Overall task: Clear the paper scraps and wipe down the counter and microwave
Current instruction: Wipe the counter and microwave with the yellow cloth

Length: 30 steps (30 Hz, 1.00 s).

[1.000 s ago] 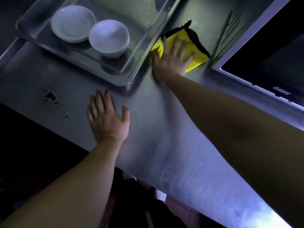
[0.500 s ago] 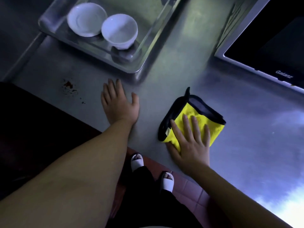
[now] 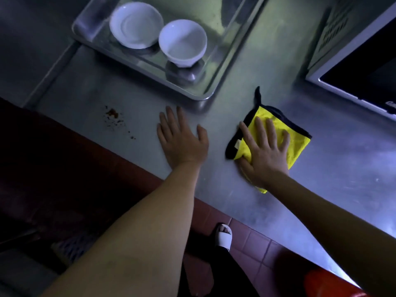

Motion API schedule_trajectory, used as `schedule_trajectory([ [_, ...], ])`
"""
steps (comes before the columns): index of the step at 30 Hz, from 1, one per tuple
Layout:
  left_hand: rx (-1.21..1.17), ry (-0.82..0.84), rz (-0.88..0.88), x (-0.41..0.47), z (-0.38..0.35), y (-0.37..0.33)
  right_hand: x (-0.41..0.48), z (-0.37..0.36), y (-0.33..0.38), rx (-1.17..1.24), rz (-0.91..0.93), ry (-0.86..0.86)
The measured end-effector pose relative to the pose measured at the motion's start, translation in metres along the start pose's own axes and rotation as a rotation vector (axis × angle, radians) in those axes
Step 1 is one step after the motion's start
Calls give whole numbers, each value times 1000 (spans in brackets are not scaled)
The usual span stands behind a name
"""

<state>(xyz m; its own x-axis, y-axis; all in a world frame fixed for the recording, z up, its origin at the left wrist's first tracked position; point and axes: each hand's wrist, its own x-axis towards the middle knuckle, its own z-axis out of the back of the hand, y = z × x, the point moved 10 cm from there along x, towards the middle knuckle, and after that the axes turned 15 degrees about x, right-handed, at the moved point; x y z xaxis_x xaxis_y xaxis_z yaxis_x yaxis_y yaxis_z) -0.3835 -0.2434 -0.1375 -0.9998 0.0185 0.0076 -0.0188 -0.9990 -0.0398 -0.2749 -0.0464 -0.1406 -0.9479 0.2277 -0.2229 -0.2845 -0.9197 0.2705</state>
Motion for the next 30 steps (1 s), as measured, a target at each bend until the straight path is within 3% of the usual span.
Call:
schedule_trajectory([
  [5,-200,118,-27,0,7,6,-12,-2,14,251,-314,-139],
  [8,-817,291,-20,5,18,33,-32,-20,66,377,-456,-239],
  [10,-1118,281,75,9,32,91,-36,-38,120,391,-464,-232],
  [13,-1119,110,232,18,49,205,-15,-59,193,425,-521,-200],
  [16,-1116,74,453,34,38,298,45,-69,256,502,-562,-191],
  [18,-1137,94,526,46,28,338,96,-73,302,496,-479,-167],
  [23,-1126,102,545,72,26,388,161,-90,412,81,102,-10],
  [27,-1146,129,529,73,25,384,159,-89,413,2,119,7],
  [30,-1134,158,476,74,25,361,146,-88,414,-45,245,71],
])
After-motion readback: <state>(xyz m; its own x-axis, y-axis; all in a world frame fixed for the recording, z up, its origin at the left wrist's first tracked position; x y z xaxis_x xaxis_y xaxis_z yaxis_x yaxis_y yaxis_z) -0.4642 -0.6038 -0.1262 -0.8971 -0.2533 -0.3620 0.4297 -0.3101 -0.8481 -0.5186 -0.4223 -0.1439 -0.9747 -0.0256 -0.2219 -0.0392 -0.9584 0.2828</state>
